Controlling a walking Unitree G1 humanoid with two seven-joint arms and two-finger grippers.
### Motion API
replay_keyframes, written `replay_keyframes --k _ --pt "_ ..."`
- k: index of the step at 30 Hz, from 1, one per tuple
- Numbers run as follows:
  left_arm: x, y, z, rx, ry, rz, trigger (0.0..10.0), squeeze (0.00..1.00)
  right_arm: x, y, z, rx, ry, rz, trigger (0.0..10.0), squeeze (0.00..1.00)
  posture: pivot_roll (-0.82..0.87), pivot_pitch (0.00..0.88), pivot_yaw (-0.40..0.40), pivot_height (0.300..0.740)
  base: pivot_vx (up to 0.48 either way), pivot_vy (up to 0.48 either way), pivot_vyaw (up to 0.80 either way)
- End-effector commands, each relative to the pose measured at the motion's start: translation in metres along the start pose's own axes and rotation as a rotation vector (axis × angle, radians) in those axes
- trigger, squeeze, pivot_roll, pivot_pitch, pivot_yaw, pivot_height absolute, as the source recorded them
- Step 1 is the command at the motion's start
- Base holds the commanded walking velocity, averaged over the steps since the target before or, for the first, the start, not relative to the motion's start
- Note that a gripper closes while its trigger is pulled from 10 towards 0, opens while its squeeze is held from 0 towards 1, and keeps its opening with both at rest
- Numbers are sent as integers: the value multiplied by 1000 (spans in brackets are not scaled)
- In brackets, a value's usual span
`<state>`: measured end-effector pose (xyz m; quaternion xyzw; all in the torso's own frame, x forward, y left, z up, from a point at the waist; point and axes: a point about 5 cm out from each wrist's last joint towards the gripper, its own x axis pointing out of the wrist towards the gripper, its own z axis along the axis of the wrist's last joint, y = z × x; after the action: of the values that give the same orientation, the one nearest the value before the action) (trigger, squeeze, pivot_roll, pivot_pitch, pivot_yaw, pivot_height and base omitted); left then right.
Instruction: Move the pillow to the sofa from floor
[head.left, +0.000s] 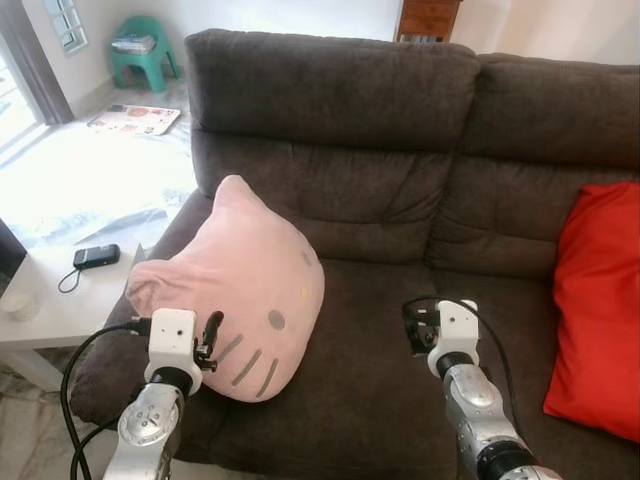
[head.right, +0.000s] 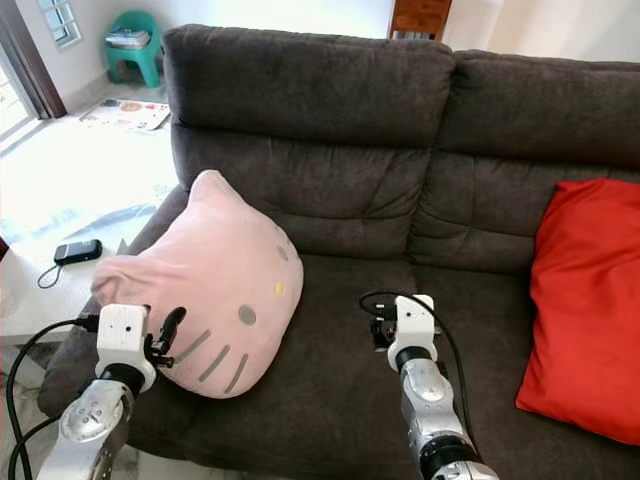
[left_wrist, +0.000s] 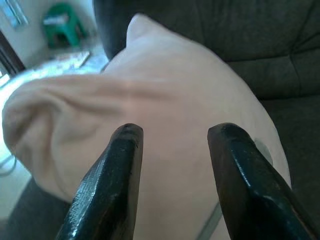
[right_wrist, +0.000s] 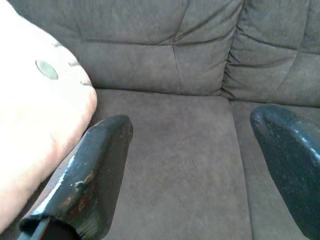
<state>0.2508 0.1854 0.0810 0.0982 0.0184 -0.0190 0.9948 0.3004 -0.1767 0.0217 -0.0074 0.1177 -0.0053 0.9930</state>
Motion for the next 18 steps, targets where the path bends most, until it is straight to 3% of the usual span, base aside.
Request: replay_keyframes --k 1,3,5,10,15,18 --pt "-3 -3 0 6 -24 26 10000 0 -3 -3 3 44 -49 -14 10000 0 74 34 -23 740 0 0 0" --pt "-3 -3 0 -1 -31 35 10000 0 -3 -4 4 46 -58 -16 10000 0 77 35 -23 740 0 0 0" --pt "-6 0 4 8 -62 102 10000 0 -5 -4 19 72 -178 -9 10000 0 72 36 -21 740 0 0 0" --pt "-5 13 14 22 -121 210 10000 0 -13 -9 42 72 -328 14 10000 0 67 26 -15 740 0 0 0" --pt "-1 14 13 33 -124 193 10000 0 -22 -15 33 9 -305 44 10000 0 59 13 -6 740 0 0 0" --pt "-1 13 8 45 -113 167 10000 0 -33 -32 14 -21 -232 -13 10000 0 60 0 5 740 0 0 0"
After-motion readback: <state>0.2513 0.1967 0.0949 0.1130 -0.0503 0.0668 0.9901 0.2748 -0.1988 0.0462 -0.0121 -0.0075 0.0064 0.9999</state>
